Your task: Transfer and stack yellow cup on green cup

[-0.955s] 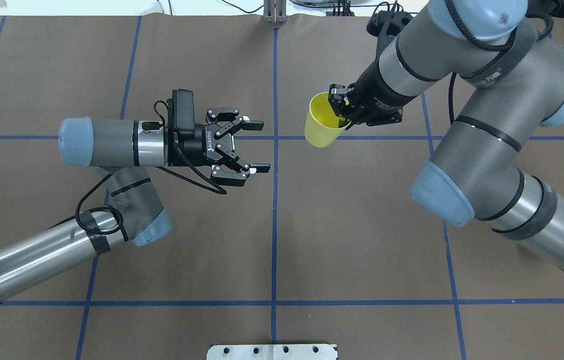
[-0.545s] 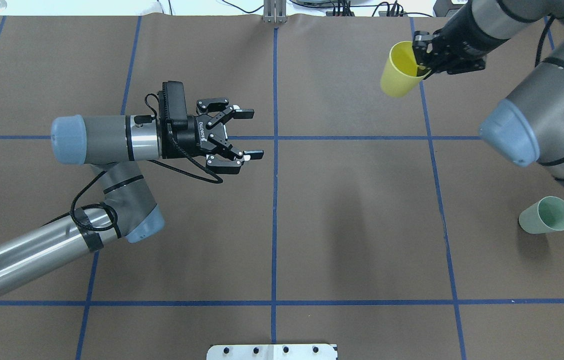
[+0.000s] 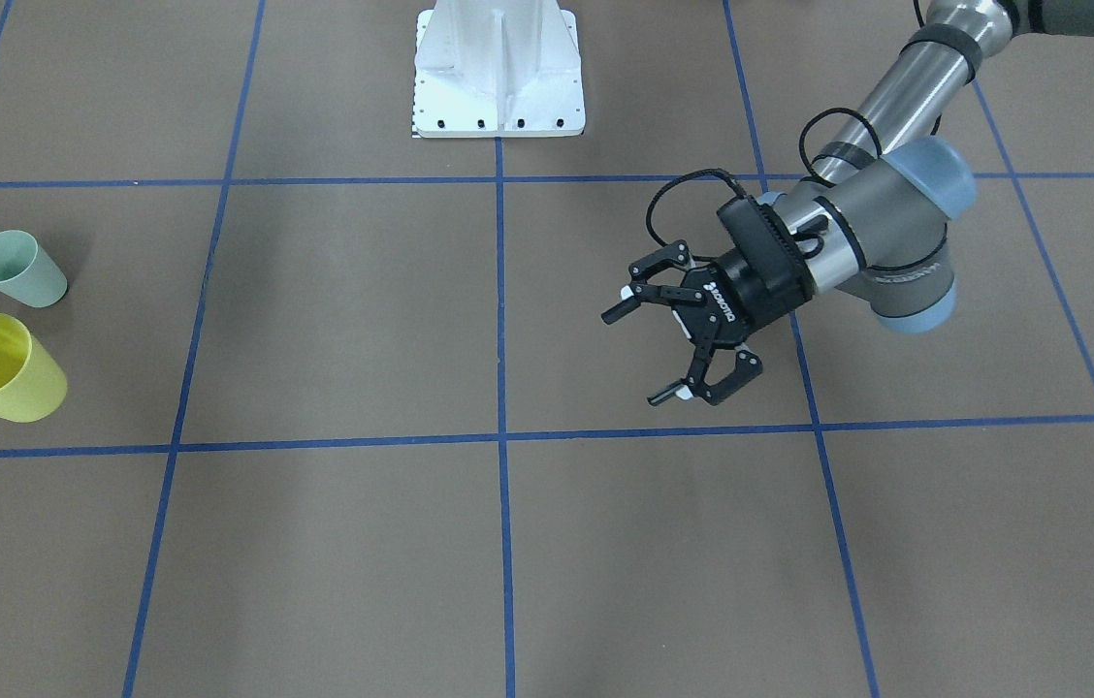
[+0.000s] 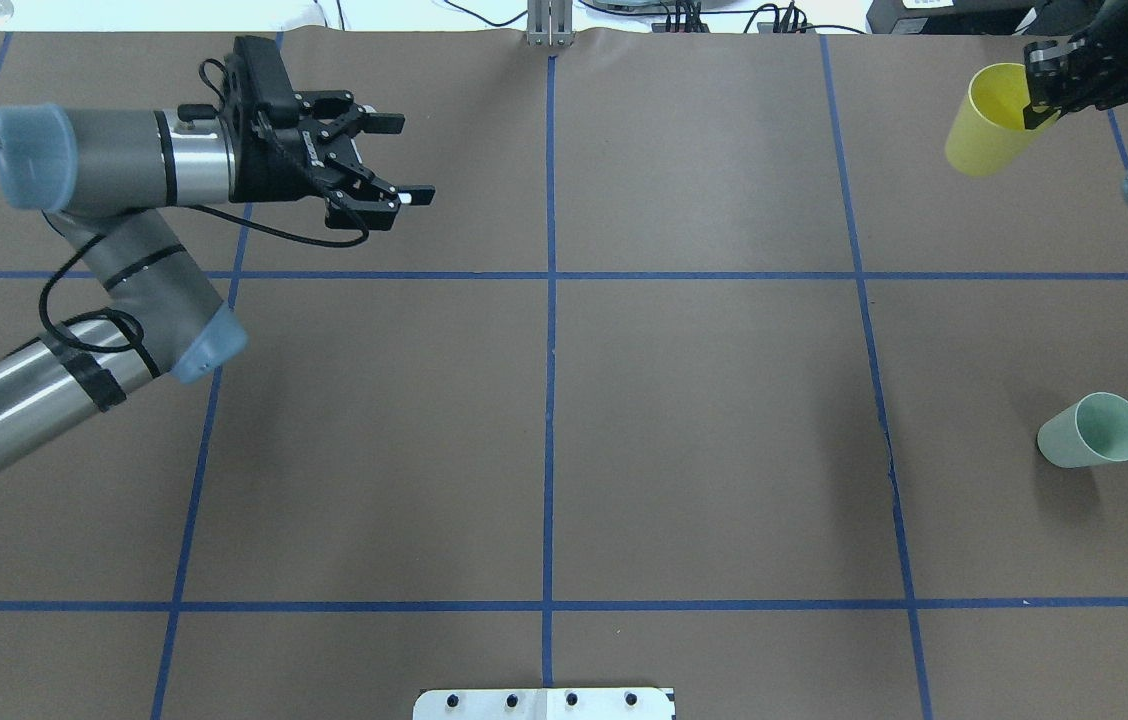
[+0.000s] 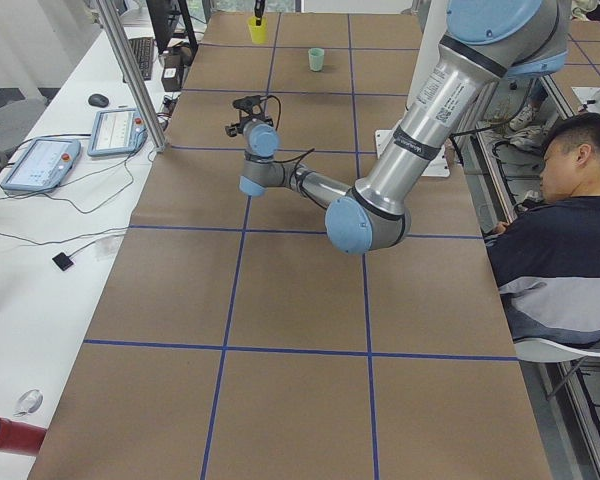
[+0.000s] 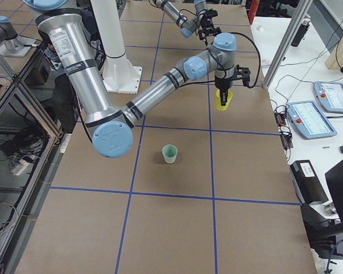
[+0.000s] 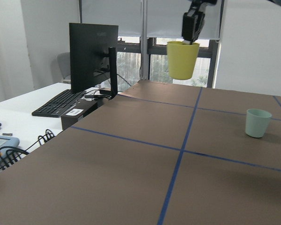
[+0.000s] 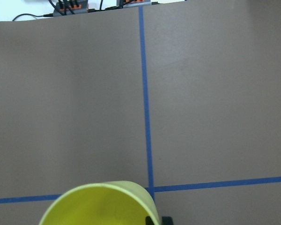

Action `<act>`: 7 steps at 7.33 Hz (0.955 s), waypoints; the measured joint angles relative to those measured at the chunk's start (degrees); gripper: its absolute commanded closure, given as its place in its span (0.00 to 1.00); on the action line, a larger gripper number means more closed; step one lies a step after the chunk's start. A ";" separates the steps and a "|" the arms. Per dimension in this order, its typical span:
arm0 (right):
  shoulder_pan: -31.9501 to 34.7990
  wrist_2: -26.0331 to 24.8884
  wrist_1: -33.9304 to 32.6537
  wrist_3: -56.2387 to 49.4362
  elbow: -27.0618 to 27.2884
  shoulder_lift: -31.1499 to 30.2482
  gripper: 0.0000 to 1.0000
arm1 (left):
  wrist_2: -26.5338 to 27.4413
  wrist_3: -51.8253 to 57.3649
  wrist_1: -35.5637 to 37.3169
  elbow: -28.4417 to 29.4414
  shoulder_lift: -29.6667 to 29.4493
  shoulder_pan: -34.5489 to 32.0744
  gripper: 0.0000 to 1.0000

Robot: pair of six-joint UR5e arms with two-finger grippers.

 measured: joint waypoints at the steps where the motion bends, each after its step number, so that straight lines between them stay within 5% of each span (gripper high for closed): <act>1: 2.03 1.06 0.01 -4.90 0.14 -2.65 1.00 | -4.06 0.30 4.86 -0.69 0.69 -4.16 0.00; 4: 5.97 2.66 0.48 -14.22 0.46 -8.33 1.00 | -14.96 1.99 16.52 -1.08 7.40 -13.77 0.00; 7: 7.38 2.75 0.54 -16.99 0.52 -10.00 1.00 | -16.41 13.69 26.13 -1.00 15.89 -20.97 0.00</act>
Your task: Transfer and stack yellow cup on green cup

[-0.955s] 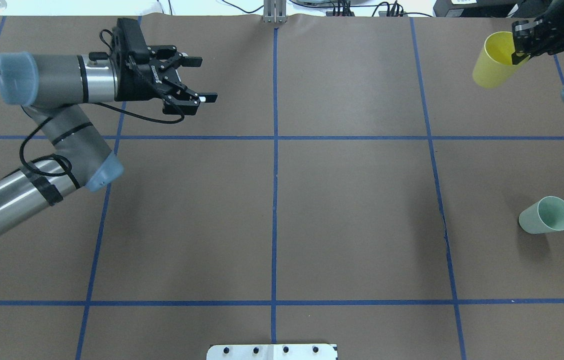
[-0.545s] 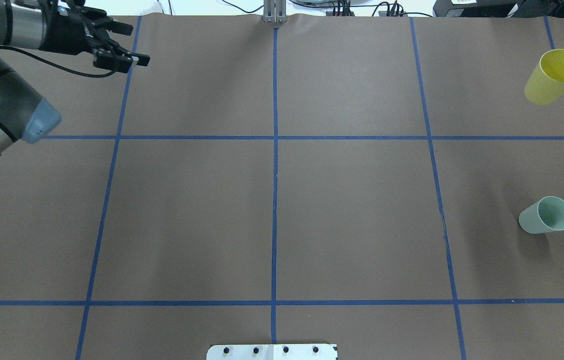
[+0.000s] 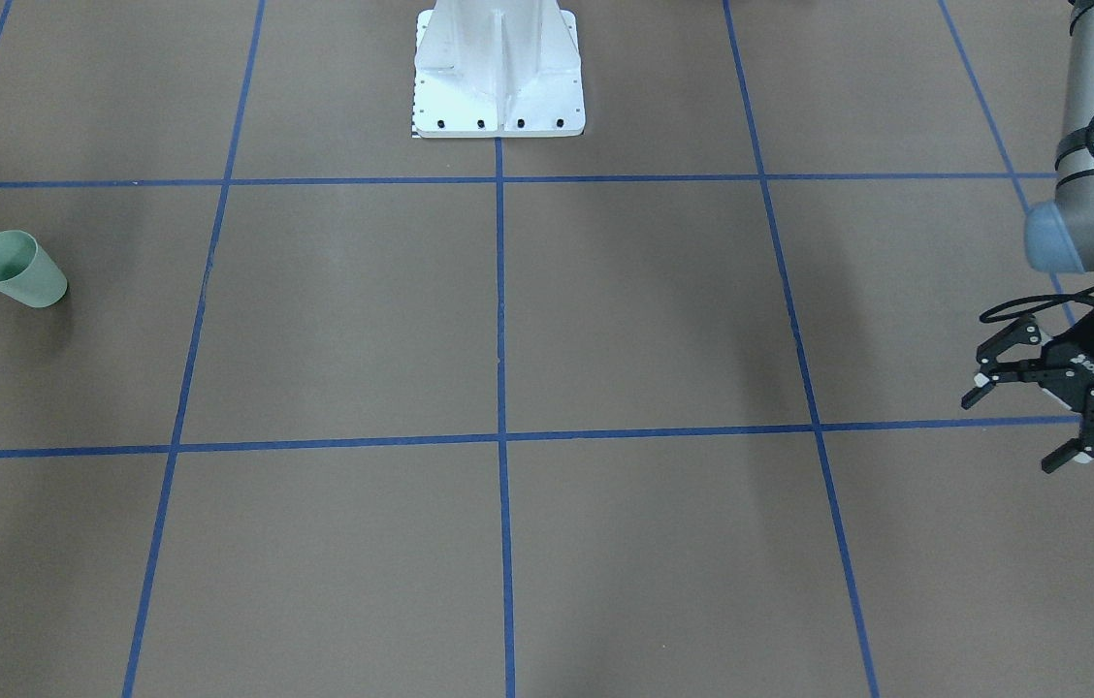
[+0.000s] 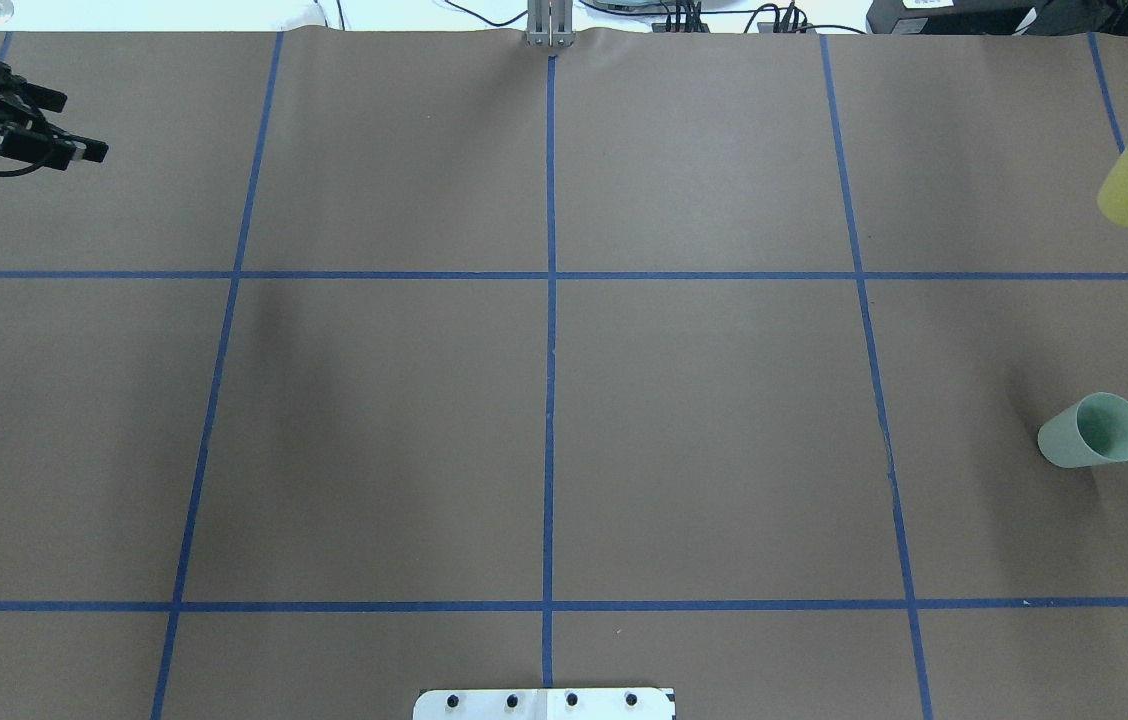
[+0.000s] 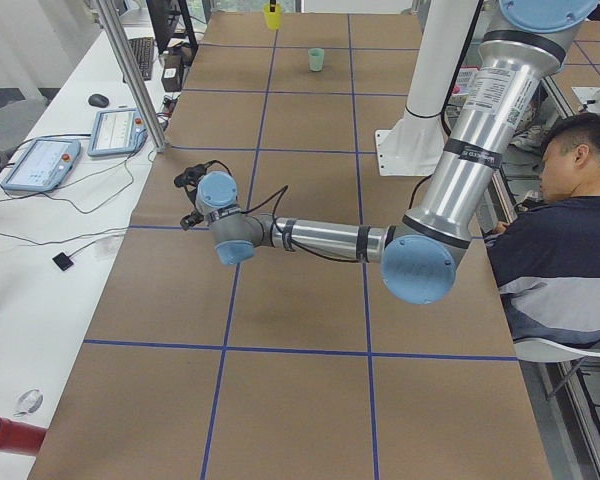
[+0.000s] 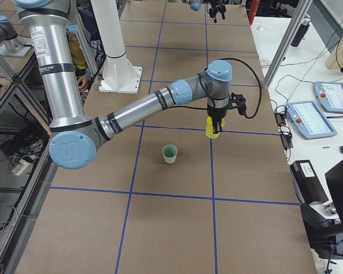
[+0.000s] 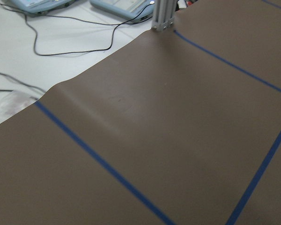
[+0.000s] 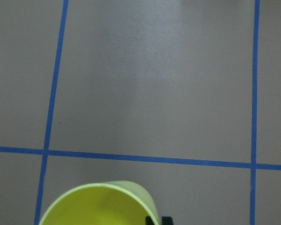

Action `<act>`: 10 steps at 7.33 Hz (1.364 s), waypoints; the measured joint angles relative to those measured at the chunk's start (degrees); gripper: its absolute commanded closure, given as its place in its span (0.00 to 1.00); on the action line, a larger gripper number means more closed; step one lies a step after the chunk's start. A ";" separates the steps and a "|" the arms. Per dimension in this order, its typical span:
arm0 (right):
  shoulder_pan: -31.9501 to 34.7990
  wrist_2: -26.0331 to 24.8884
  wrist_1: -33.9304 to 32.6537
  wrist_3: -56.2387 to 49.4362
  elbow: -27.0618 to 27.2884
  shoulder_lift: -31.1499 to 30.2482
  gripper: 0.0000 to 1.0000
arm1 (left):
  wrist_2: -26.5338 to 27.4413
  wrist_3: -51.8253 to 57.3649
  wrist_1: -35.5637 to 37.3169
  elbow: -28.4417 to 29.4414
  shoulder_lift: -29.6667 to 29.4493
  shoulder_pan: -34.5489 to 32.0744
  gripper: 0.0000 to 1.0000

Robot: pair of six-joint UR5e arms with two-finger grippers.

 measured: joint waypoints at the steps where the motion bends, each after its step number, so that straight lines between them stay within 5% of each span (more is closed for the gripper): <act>1: 0.30 0.00 0.00 -0.55 0.03 -0.23 1.00 | 0.15 6.96 5.16 0.00 1.55 -3.28 0.00; 6: 0.44 4.68 0.00 0.04 5.81 -6.26 1.00 | 6.31 28.91 31.17 -1.34 4.34 -15.82 0.00; 10: 0.36 7.78 4.92 4.92 9.25 -13.03 1.00 | 16.18 26.69 50.72 -15.87 15.85 -20.01 0.00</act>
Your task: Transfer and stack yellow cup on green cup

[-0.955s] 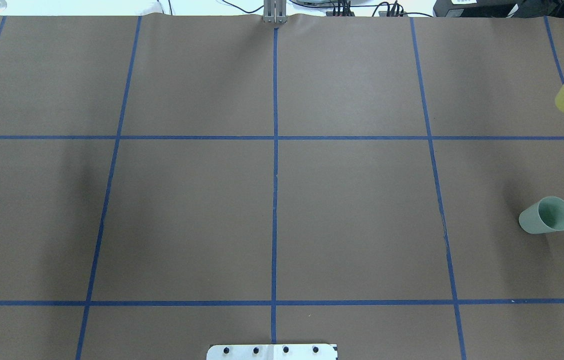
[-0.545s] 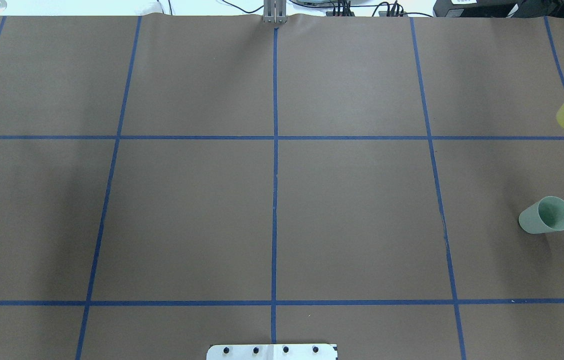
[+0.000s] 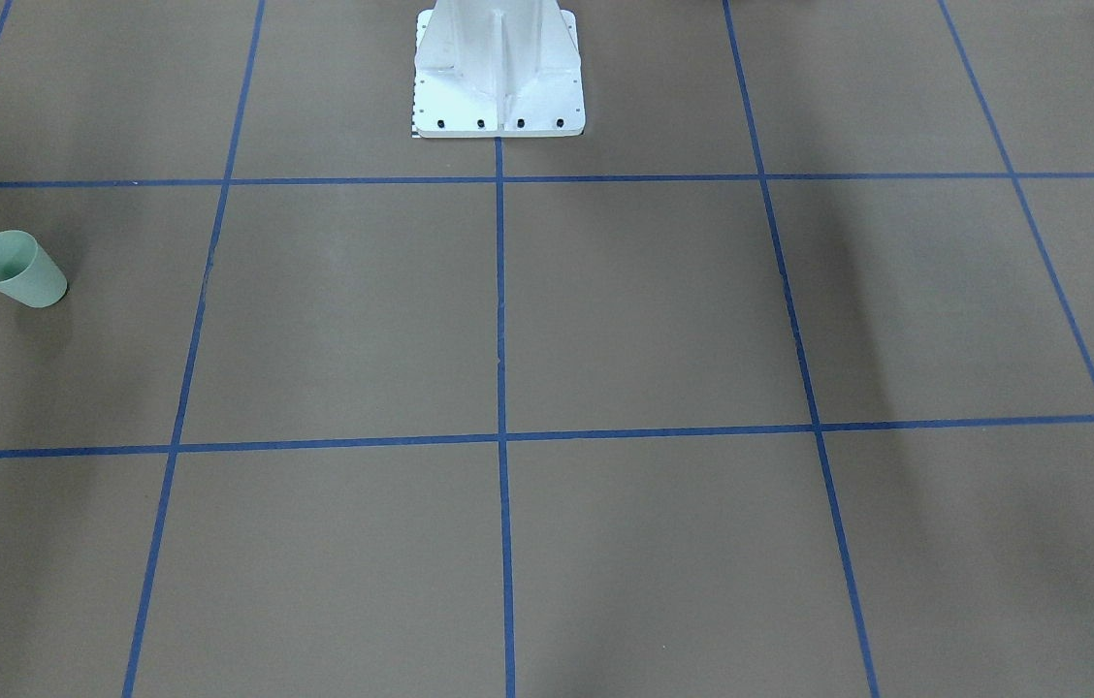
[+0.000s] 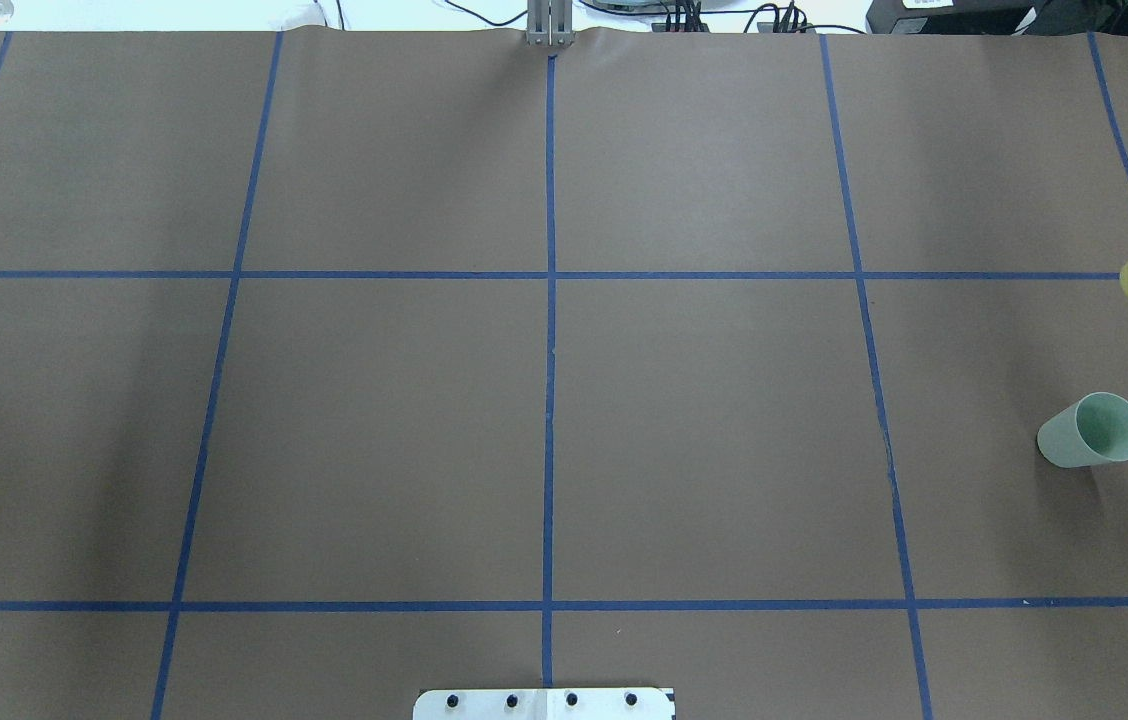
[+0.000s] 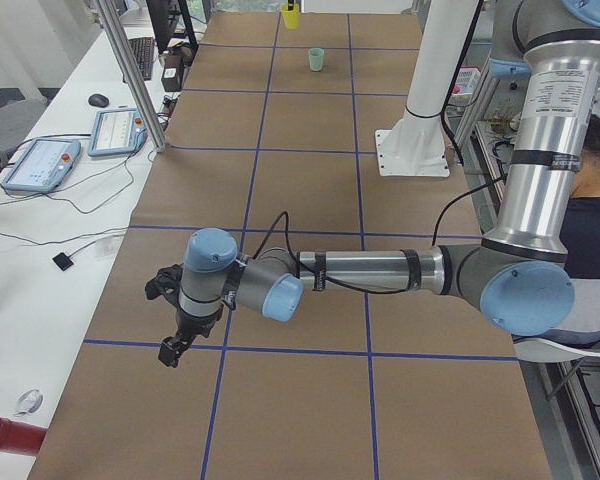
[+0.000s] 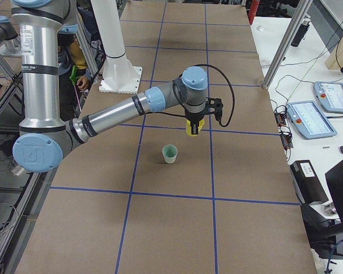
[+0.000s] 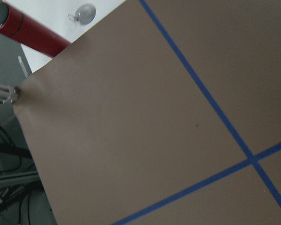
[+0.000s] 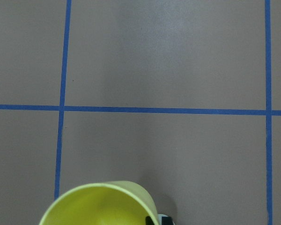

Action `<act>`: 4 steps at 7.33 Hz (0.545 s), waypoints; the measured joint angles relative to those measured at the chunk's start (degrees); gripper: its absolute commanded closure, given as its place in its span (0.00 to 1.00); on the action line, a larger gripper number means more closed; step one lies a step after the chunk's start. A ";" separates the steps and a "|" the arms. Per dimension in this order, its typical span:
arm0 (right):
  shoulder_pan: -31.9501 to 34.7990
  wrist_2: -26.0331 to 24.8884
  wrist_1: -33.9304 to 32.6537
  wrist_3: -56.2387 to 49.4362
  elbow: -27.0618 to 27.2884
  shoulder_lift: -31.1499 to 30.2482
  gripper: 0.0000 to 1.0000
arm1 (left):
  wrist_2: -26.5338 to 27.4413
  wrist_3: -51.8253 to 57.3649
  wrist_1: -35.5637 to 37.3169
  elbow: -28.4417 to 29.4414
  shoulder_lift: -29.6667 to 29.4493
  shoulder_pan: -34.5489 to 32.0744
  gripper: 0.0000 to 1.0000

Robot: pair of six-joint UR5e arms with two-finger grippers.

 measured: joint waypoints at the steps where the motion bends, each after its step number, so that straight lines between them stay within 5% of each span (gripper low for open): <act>1: -0.02 0.39 2.17 0.25 -0.02 -1.43 1.00 | 0.06 -3.20 5.04 -3.64 2.57 -0.20 0.00; 4: -0.22 0.66 3.73 1.17 0.00 -3.58 1.00 | -12.74 -15.09 8.00 -6.28 7.10 -0.16 0.00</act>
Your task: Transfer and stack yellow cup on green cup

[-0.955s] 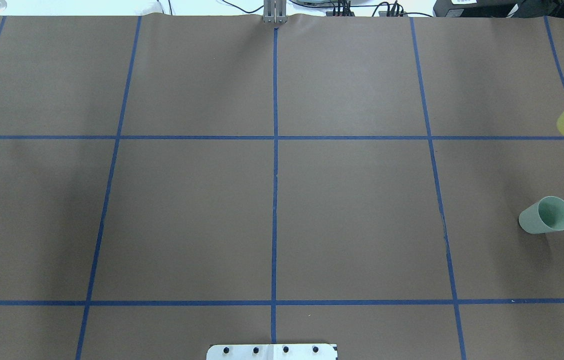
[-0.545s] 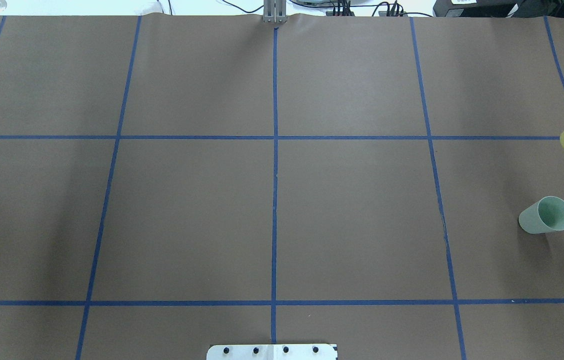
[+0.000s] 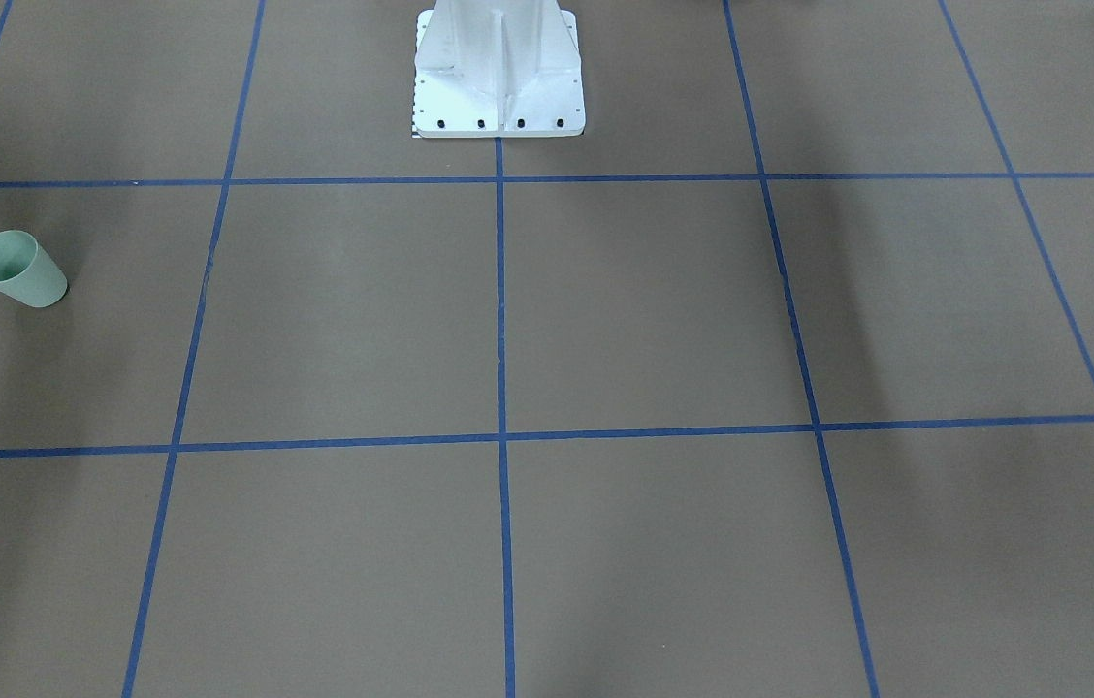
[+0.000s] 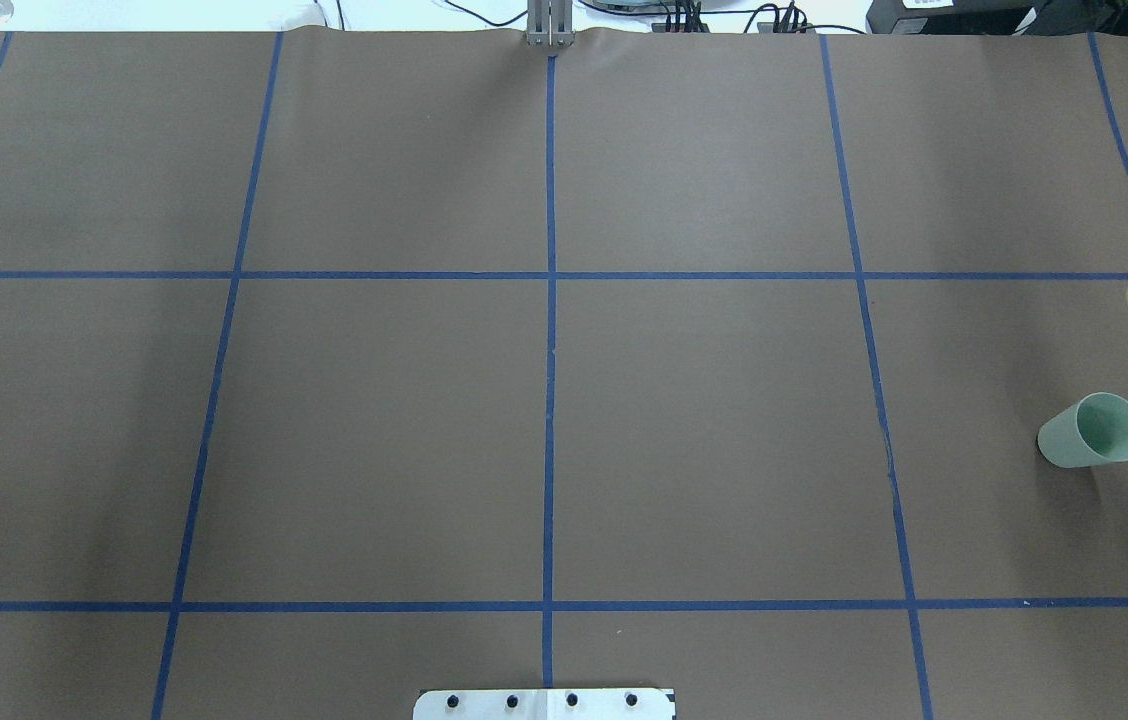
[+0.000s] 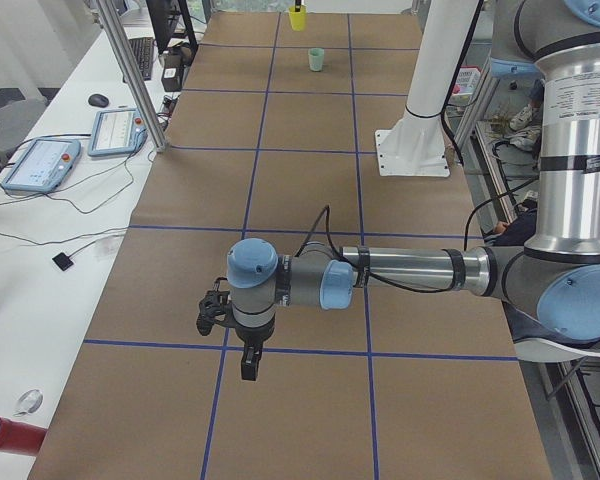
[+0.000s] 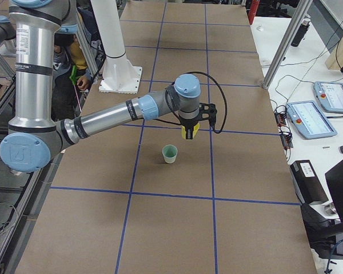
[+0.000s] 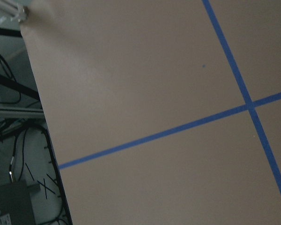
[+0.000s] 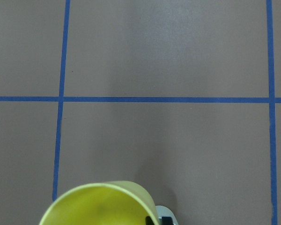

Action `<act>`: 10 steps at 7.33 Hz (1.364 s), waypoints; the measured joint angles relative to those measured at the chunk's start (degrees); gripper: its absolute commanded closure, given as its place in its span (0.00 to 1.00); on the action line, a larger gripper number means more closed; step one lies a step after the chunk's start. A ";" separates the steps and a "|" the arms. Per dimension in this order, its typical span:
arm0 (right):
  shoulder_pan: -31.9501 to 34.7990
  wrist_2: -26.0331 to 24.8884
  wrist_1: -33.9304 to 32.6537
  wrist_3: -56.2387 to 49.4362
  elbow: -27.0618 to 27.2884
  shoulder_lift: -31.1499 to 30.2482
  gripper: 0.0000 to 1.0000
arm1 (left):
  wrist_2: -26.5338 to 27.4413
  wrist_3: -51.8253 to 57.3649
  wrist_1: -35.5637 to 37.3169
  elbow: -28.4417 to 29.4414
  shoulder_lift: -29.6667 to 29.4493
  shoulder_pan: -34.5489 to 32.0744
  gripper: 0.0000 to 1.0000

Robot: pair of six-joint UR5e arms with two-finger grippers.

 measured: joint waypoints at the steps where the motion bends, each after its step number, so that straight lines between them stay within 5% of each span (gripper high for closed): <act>1: -0.73 -0.05 0.17 0.77 0.03 -0.75 1.00 | -2.96 -0.70 -0.07 -1.00 1.34 0.01 0.00; 5: -7.55 -2.12 13.00 7.47 -0.80 -9.02 1.00 | -4.92 -0.88 -0.33 -2.52 2.25 0.19 0.00; 10: -11.58 -3.76 25.19 13.01 -7.21 -10.66 1.00 | -4.45 -0.77 -1.47 -2.86 2.25 0.24 0.00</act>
